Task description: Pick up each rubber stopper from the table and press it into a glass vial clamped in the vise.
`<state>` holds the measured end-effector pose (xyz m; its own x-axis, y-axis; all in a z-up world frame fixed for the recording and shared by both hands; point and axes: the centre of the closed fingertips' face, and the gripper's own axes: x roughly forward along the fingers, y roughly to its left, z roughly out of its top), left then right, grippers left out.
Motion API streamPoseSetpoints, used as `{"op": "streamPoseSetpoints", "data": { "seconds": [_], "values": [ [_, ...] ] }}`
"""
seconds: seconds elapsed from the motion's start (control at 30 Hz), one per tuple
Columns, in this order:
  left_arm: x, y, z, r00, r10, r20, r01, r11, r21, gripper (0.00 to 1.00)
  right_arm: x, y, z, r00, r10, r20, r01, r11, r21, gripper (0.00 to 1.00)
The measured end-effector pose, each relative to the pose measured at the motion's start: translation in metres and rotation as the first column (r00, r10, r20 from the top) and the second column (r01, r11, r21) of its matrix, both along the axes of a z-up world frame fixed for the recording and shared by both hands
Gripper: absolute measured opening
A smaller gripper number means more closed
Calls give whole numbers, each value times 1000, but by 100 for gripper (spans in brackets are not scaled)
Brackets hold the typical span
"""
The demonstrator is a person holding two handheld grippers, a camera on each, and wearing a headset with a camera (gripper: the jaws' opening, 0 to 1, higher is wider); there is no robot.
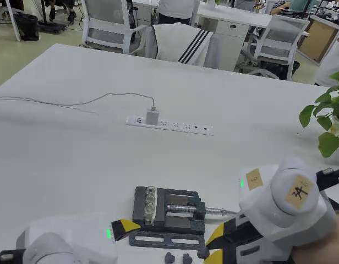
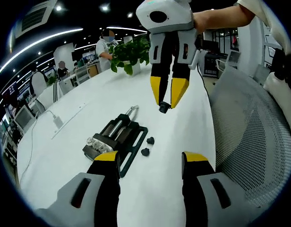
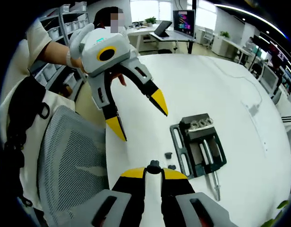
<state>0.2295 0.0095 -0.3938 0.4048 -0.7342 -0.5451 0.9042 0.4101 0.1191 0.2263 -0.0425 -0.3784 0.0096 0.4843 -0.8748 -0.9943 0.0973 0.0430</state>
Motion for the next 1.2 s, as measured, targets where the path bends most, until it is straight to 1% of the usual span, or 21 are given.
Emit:
{"op": "streamPoseSetpoints", "data": {
  "seconds": [0.07,0.13,0.17,0.23,0.33,0.37,0.47,0.57,0.6,0.7,0.77,0.97,1.2],
  "values": [
    [-1,-4,0,1000,-23,3,23,1000,10,44,-4,3,0,1000,29,-8,-29,1000,-10,8],
    [-3,-10,0,998,-57,20,57,998,27,42,-8,7,0,999,37,-27,-37,999,-14,8],
    [-5,-13,0,997,-76,23,75,996,37,40,-9,9,-1,999,43,-25,-44,999,-17,8],
    [-7,-17,0,995,-95,22,94,995,41,36,-11,11,-3,998,56,-34,-57,998,-26,8],
    [-11,-24,1,991,-127,31,126,991,49,31,-15,16,-3,996,73,-44,-74,997,-29,8],
    [-12,-26,2,989,-141,40,139,989,56,29,-16,17,-4,996,80,-45,-81,996,-29,8],
    [-14,-30,2,987,-156,42,153,986,62,24,-20,20,-4,994,96,-53,-98,995,-36,8],
    [-16,-32,3,983,-177,55,173,982,73,21,-23,22,-5,992,114,-56,-116,992,-42,8],
    [-17,-33,3,981,-184,56,179,981,75,19,-24,22,-6,991,119,-58,-122,991,-45,8],
    [-20,-36,6,979,-196,53,192,979,64,14,-25,22,-6,989,132,-60,-136,989,-54,8],
    [-20,-36,7,978,-201,56,198,978,67,11,-26,23,-6,989,136,-62,-139,989,-53,8],
    [-22,-40,9,975,-214,59,210,976,62,6,-27,23,-6,987,146,-66,-150,987,-59,8],
    [-24,-42,7,970,-238,59,232,969,84,5,-29,22,-8,986,152,-72,-156,986,-65,8]
  ]
}}
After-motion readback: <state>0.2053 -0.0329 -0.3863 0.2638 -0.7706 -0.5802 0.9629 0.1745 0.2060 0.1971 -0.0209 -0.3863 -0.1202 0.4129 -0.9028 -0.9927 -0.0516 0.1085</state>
